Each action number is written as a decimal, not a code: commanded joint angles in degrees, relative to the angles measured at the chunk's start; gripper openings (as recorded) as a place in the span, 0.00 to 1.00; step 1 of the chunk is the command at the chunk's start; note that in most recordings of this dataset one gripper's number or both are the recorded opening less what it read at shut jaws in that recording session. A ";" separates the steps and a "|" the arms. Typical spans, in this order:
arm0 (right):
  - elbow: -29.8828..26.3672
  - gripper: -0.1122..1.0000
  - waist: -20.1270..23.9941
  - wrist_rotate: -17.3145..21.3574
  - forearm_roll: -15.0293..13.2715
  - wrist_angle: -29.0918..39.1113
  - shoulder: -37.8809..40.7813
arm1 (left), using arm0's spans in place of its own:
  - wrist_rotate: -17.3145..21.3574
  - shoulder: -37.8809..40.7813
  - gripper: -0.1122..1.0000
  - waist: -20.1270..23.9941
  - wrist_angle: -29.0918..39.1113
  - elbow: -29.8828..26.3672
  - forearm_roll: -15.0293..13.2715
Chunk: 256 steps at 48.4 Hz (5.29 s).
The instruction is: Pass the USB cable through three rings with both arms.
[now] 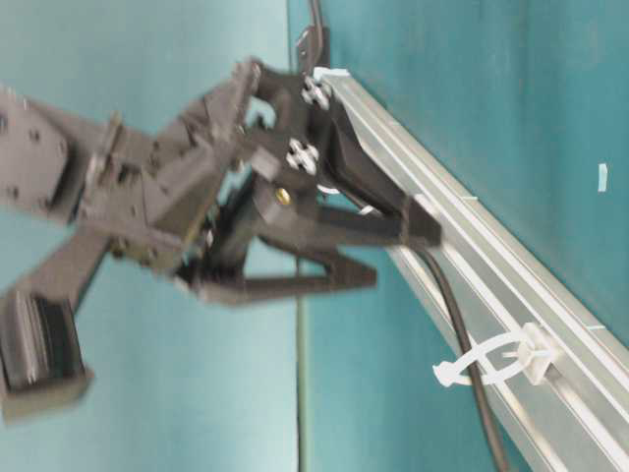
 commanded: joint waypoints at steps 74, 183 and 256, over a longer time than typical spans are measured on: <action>14.24 0.89 -1.85 16.00 0.00 -14.06 -13.45 | -0.09 -18.19 0.19 -1.41 12.39 1.58 0.18; 30.06 0.89 -3.52 19.16 -0.88 -21.36 -37.71 | 32.87 -37.27 0.86 1.14 12.39 0.18 0.62; 37.97 0.89 -2.64 27.51 -0.44 -42.71 -51.59 | 39.64 -51.68 0.86 6.59 12.04 -0.53 0.62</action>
